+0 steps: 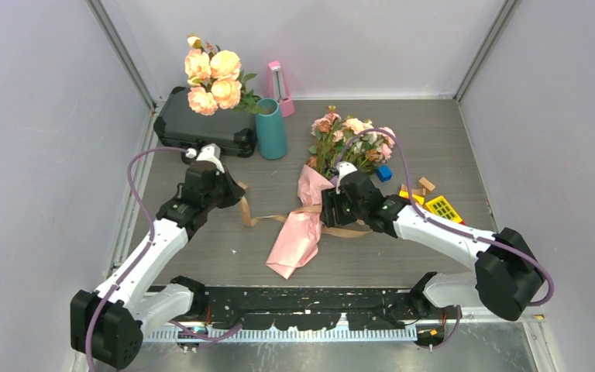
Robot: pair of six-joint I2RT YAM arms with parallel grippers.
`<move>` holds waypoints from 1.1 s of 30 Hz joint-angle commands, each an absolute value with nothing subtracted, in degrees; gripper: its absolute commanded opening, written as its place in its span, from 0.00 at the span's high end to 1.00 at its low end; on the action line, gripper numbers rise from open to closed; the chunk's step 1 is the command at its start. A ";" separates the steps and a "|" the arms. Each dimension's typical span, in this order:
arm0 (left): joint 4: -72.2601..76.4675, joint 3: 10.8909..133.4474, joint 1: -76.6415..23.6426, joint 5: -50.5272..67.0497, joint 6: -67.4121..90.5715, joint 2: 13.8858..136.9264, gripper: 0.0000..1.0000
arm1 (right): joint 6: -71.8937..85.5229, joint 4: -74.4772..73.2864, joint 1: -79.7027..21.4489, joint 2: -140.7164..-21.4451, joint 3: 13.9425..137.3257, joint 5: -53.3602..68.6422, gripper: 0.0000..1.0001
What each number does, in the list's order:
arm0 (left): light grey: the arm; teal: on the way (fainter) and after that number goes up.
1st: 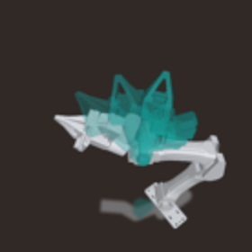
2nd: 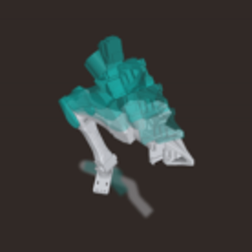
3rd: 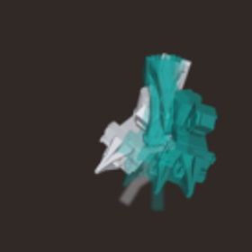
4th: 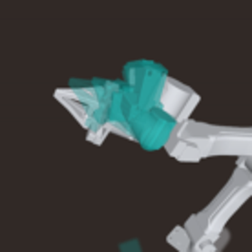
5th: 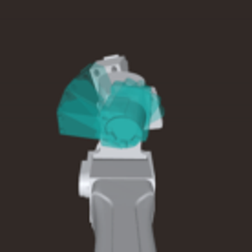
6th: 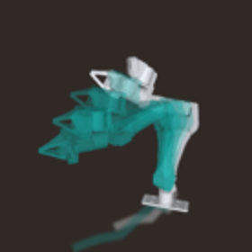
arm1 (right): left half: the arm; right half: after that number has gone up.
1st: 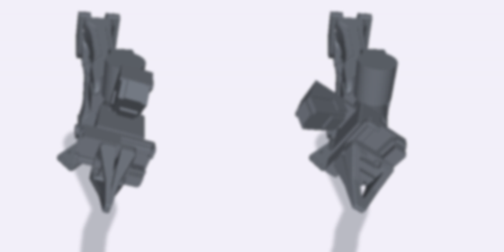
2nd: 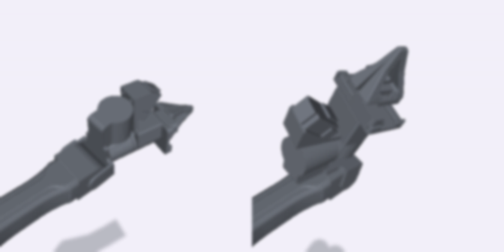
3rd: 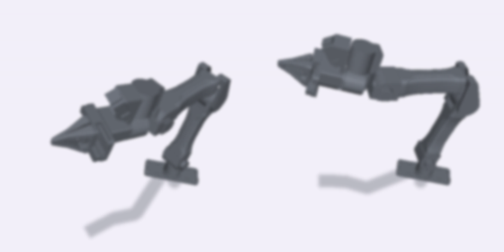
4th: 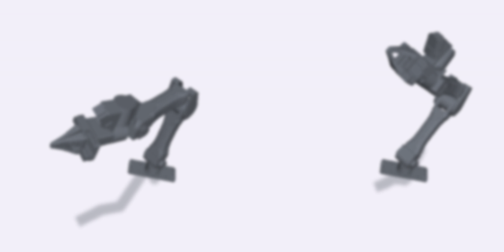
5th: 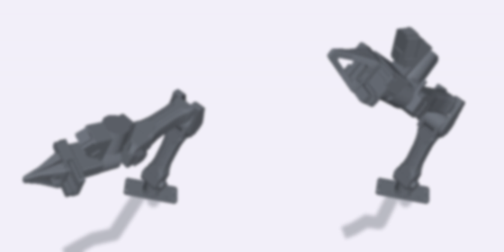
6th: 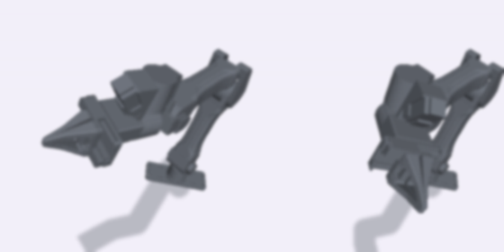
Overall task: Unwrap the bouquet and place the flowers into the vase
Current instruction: Untie the ribbon from the wrapping paper.
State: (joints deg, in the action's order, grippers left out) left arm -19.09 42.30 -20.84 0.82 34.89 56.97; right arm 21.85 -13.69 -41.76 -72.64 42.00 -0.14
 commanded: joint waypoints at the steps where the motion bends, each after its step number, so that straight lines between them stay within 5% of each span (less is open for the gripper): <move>1: -21.43 40.27 -15.98 -3.00 38.58 55.99 1.00 | 15.79 -11.79 -43.32 -75.50 47.64 -2.36 0.38; 20: -22.19 41.22 -5.60 1.67 36.39 61.29 1.00 | 1.37 -16.40 -49.04 -91.26 57.88 -16.25 0.36; 33: -20.83 41.98 -2.45 3.32 34.94 67.50 1.00 | 3.48 -15.39 -52.39 -83.10 54.76 -23.10 0.78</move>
State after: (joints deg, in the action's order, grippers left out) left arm -21.89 39.97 -3.40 2.07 36.75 65.65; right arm 2.17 -16.36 -51.75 -89.25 55.37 -20.60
